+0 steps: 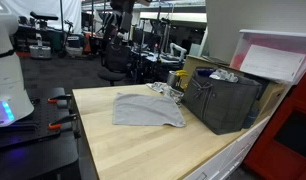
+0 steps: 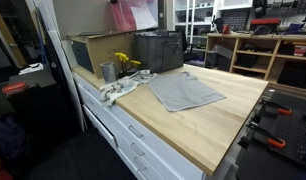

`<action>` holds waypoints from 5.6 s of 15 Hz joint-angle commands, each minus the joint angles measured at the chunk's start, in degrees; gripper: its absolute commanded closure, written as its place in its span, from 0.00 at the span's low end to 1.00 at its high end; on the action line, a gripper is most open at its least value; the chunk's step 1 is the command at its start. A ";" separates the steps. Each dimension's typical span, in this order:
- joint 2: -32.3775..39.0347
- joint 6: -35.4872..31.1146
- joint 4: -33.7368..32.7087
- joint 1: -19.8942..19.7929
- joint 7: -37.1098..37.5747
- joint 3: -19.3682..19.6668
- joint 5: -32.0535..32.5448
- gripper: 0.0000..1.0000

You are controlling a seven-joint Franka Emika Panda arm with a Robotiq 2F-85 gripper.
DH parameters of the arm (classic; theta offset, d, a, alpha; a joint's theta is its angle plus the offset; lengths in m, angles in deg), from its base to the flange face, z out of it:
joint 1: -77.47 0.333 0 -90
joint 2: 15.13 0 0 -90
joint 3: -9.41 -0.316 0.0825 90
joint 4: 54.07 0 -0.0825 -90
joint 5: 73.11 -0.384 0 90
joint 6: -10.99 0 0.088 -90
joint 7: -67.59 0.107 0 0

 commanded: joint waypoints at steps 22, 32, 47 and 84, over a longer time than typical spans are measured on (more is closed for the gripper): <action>3.17 -6.99 0.42 1.10 1.94 -0.10 -2.43 0.00; 27.95 -33.58 -6.04 1.85 3.39 -0.91 -22.38 0.00; 47.28 -37.17 -13.69 -2.26 13.83 -5.80 -32.72 0.00; 53.04 -37.78 -4.72 -7.43 19.19 -6.54 -38.20 0.00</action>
